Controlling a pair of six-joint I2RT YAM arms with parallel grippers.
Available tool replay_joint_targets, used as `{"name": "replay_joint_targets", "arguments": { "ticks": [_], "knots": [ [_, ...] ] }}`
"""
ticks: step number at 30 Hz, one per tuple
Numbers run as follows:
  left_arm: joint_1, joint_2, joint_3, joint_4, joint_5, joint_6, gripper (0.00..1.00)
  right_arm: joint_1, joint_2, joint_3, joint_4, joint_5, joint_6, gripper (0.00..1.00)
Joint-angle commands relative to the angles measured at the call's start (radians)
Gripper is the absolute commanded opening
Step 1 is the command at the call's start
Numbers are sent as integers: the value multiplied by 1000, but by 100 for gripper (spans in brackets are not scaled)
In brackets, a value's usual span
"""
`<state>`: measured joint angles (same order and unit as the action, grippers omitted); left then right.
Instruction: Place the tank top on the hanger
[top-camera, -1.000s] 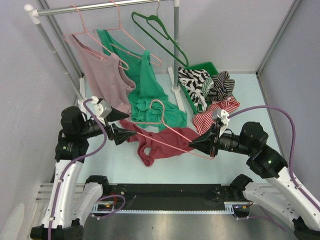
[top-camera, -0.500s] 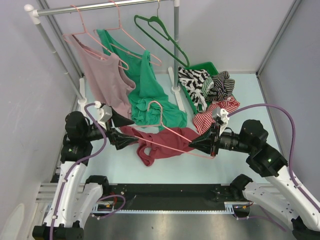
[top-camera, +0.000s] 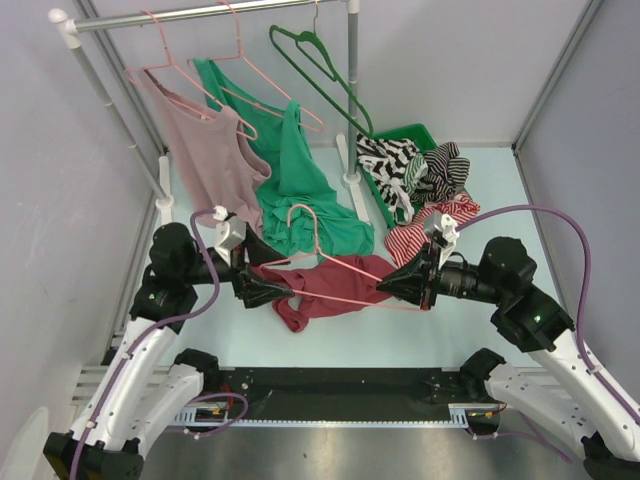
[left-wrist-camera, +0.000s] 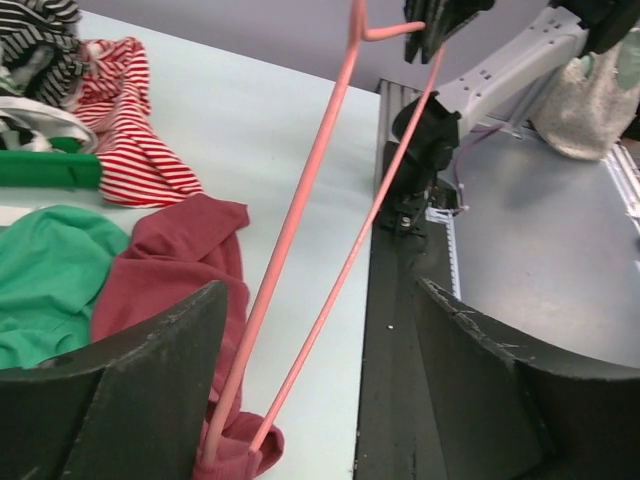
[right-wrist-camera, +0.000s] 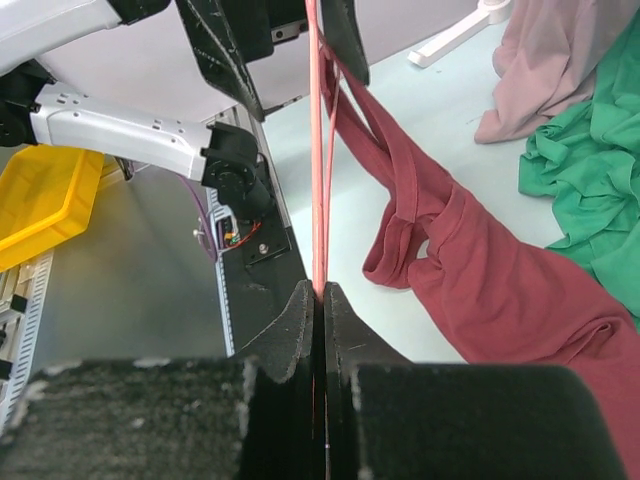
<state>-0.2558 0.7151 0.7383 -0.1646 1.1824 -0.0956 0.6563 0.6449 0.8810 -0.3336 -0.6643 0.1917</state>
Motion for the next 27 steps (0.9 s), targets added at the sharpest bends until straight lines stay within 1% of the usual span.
{"name": "replay_joint_targets", "arguments": {
  "ticks": [1, 3, 4, 6, 7, 9, 11, 12, 13, 14, 17, 18, 21, 22, 24, 25, 27],
  "knots": [
    [-49, 15, 27, 33, 16, -16, 74, -11, -8, 44, 93, -18, 15, 0],
    [-51, 18, 27, 33, 22, -15, 68, -12, -10, 44, 91, -15, 15, 0],
    [-51, 17, 27, 28, 22, -13, 62, -14, -10, 41, 91, -15, 15, 0],
    [-51, 18, 29, 22, 26, -7, 54, -15, -5, 33, 93, -15, 15, 0],
    [-51, 20, 29, 22, 28, -1, 46, -15, -2, 32, 91, -17, 14, 0],
    [-51, 20, 32, 10, 33, 7, 36, -18, 7, 24, 94, -15, 11, 0],
    [-51, 24, 33, 1, 33, 23, 32, -18, 16, 19, 96, -11, 6, 0],
    [-51, 24, 36, -9, 36, 34, 27, -18, 22, 18, 96, -9, 2, 0],
    [-53, 29, 39, -16, 37, 43, 24, -20, 25, 15, 100, -6, -1, 0],
    [-51, 30, 44, -41, 36, 54, 17, -18, 32, 10, 103, -3, -6, 0],
    [-51, 30, 56, -65, 31, 83, 5, -21, 38, -19, 105, 40, -27, 0],
    [-51, 29, 55, -67, 29, 91, 0, -23, 44, -27, 104, 54, -37, 0],
    [-53, 35, 55, -78, 31, 94, 0, -38, 58, -63, 110, 118, -43, 1],
    [-51, 37, 55, -81, 34, 94, 0, -44, 61, -69, 111, 164, -40, 7],
    [-51, 40, 53, -85, 42, 120, 0, -60, 68, -83, 111, 199, -40, 15],
    [-51, 40, 52, -85, 46, 120, 0, -79, 78, -86, 110, 219, -40, 22],
    [-51, 46, 49, -85, 52, 120, 0, -107, 85, -86, 117, 229, -34, 28]
  ]
}}
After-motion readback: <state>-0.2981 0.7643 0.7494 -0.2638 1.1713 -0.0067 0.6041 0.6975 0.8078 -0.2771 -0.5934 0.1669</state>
